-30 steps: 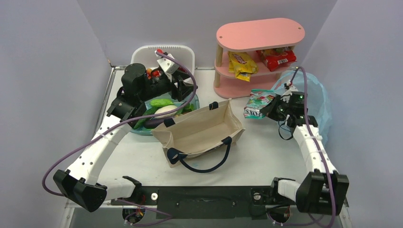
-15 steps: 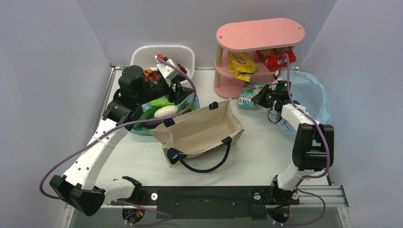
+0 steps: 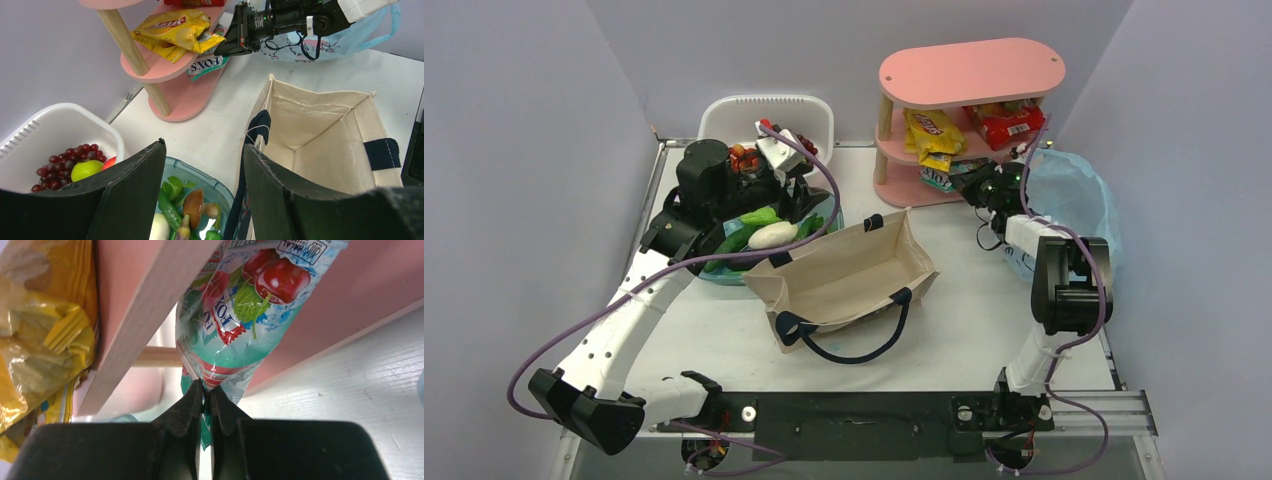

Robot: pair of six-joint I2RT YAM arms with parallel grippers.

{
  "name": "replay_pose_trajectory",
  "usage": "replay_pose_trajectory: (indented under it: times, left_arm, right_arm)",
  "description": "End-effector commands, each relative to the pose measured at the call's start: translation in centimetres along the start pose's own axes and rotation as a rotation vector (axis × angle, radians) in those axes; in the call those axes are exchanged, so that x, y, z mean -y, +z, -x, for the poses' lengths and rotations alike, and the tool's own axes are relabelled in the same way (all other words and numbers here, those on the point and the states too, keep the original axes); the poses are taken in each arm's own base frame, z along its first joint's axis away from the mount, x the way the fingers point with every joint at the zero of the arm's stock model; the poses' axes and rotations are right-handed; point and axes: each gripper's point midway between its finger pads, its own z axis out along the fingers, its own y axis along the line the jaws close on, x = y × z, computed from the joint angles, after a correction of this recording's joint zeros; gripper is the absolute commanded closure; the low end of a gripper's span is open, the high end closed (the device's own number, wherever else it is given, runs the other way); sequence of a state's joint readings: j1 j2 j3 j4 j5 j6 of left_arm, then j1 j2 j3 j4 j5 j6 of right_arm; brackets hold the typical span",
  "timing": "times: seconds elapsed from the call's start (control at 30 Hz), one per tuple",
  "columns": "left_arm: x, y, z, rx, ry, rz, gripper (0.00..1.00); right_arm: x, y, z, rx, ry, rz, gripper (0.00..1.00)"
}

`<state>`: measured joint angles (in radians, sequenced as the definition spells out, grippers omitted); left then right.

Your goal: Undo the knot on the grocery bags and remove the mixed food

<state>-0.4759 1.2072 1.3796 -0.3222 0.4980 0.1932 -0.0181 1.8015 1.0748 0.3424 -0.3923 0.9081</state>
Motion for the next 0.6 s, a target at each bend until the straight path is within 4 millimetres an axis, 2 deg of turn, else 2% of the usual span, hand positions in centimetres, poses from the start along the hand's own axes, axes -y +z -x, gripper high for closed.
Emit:
replay_pose_trajectory:
  times: [0.0, 0.23, 0.53, 0.57]
  left_arm:
    - [-0.3, -0.4, 0.9, 0.017, 0.02, 0.019, 0.44]
    - [-0.5, -0.1, 1.0, 0.006, 0.007, 0.015, 0.44]
    - [-0.6, -0.4, 0.1, -0.023, 0.007, 0.032, 0.44]
    - [-0.6, -0.5, 0.1, -0.026, 0.009, 0.032, 0.44]
  right_arm:
    - [-3.6, 0.3, 3.3, 0.16, 0.103, 0.128, 1.0]
    - [-1.2, 2.0, 2.2, 0.192, 0.227, 0.017, 1.0]
    - [-0.7, 4.1, 1.7, 0.189, 0.252, -0.005, 0.99]
    - [-0.2, 4.4, 1.3, 0.182, 0.259, -0.02, 0.99]
